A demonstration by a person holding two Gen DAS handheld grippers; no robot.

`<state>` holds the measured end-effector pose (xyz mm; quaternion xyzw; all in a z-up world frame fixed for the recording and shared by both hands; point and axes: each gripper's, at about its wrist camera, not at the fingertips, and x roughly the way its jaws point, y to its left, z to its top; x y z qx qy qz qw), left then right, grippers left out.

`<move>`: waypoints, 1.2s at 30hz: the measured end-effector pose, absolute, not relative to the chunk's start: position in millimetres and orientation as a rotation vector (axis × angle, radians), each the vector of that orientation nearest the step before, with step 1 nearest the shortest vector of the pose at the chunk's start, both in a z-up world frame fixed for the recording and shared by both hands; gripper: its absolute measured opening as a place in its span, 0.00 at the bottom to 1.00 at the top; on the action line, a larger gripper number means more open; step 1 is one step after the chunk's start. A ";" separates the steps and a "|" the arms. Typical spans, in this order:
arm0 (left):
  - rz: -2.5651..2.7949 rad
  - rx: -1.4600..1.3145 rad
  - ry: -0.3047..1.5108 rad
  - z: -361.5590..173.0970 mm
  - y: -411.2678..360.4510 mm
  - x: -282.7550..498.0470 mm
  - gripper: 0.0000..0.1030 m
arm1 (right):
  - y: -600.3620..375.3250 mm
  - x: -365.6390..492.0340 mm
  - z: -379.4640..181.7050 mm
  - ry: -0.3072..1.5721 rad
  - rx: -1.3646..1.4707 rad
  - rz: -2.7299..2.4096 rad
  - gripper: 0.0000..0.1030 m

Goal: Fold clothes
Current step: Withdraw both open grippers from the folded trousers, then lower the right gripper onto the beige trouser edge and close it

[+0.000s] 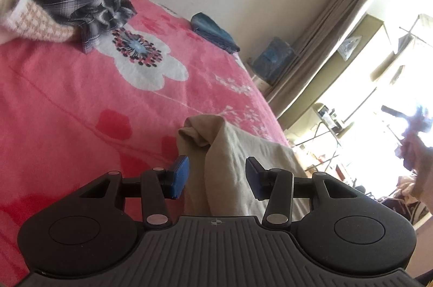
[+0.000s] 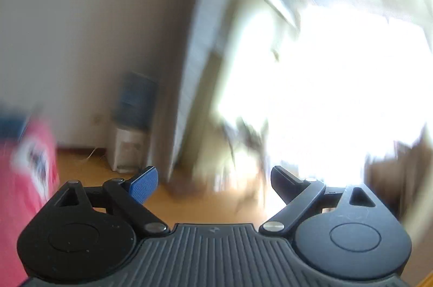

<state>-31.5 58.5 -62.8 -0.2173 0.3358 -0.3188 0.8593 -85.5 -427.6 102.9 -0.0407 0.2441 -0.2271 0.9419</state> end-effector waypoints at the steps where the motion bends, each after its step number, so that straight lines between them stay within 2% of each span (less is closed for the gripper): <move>1: -0.664 -0.453 0.713 -63.7 58.4 -30.7 0.45 | -418.1 -88.0 102.3 0.488 -0.200 -0.418 0.94; 4: -0.648 -0.432 0.734 -65.7 57.1 -29.6 0.45 | -389.8 -95.5 100.7 0.452 -0.549 -0.277 0.95; 5: -0.644 -0.422 0.739 -65.9 56.2 -29.8 0.45 | -372.0 -97.5 95.2 0.449 -0.586 -0.208 0.95; 11: -0.623 -0.368 0.776 -67.1 49.6 -35.6 0.45 | -231.4 -107.0 42.7 0.461 -0.490 0.290 0.95; 14: -0.611 -0.365 0.783 -70.3 49.5 -37.6 0.45 | -202.8 -90.2 29.4 0.530 -0.329 0.391 0.93; 16: -0.603 -0.380 0.782 -73.3 50.0 -36.0 0.45 | -197.4 -83.8 21.0 0.581 -0.282 0.406 0.77; 20: -0.580 -0.423 0.779 -80.0 51.2 -23.8 0.45 | -191.3 -76.2 5.4 0.671 -0.211 0.420 0.62; 22: -0.558 -0.423 0.777 -84.5 51.4 -13.3 0.44 | -188.3 -72.3 -2.5 0.716 -0.175 0.427 0.50; 24: -0.543 -0.404 0.769 -88.5 50.8 -2.6 0.43 | -185.3 -68.5 -10.3 0.760 -0.139 0.434 0.46; 27: -0.569 -0.398 0.766 -93.9 50.1 9.9 0.40 | -188.2 -62.0 -12.6 0.800 -0.063 0.432 0.45; 29: -0.585 -0.377 0.759 -96.1 47.1 13.9 0.33 | -190.9 -53.6 -8.8 0.810 0.000 0.426 0.45; 36: -0.638 -0.278 0.729 -98.8 29.8 4.6 0.31 | -180.4 -19.5 0.8 0.875 0.128 0.376 0.48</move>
